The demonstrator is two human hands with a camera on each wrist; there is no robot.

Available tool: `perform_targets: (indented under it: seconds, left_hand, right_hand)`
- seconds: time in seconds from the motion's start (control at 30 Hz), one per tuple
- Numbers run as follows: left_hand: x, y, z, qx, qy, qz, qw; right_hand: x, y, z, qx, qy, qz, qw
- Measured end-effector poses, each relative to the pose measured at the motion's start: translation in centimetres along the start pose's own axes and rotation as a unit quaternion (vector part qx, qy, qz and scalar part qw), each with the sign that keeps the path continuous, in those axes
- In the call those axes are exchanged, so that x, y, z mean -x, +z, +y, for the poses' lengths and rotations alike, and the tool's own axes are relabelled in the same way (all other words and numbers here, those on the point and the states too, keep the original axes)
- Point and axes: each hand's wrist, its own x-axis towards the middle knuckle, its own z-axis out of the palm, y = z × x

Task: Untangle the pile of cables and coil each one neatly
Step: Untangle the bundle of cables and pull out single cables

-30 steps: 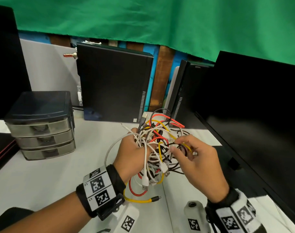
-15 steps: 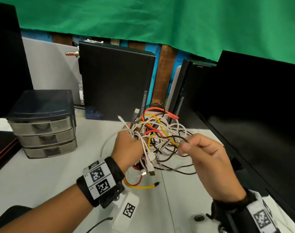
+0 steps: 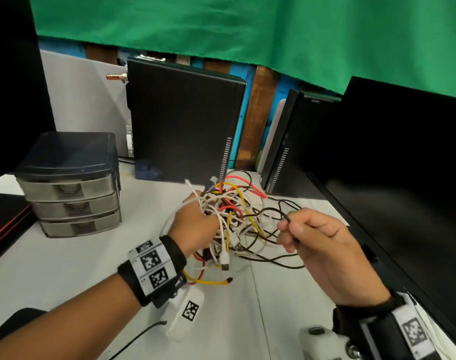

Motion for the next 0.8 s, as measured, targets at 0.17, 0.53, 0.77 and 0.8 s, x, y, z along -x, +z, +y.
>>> perform_targets:
  seconds: [0.17,0.53,0.77,0.8]
  left_hand:
    - [-0.4,-0.5,0.2,0.033,-0.013,0.012,0.999]
    - [0.3,0.0,-0.5,-0.131,0.016,0.013,0.991]
    - [-1.2,-1.7,-0.2,0.099,-0.054,0.079,0.99]
    - [-1.3,-1.9,0.1,0.118,-0.056,0.079,0.988]
  right_hand:
    - [0.0,0.5,-0.3,0.1,0.073,0.045,0.991]
    - [0.7,1.2,-1.3,0.026,-0.072,-0.045,0.996]
    - [-0.4,-0.2,-0.3,0.19,0.079,0.122,0.971]
    - [-0.6,-0.4,0.3,0.218,0.096,0.131,0.962]
